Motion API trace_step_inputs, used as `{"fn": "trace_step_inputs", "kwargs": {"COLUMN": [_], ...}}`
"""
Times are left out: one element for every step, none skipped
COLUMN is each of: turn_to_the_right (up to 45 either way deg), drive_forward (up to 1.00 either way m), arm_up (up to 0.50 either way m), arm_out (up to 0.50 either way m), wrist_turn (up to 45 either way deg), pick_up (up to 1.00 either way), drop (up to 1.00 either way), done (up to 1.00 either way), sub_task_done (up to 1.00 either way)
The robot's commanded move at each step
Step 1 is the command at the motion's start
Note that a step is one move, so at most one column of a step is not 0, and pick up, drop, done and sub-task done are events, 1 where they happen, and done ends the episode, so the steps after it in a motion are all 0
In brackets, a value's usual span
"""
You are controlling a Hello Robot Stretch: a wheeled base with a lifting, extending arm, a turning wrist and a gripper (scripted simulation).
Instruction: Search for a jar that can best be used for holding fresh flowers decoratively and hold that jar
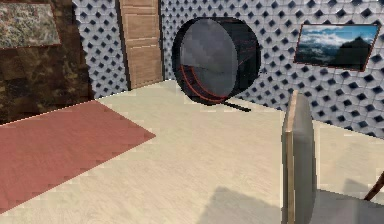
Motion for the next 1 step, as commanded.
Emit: {"fn": "trace_step_inputs", "kwargs": {"turn_to_the_right": [0.0], "drive_forward": [0.0], "arm_up": [0.0], "arm_out": [0.0], "wrist_turn": [0.0], "pick_up": [0.0], "drop": [0.0], "done": [1.0], "sub_task_done": [0.0]}}
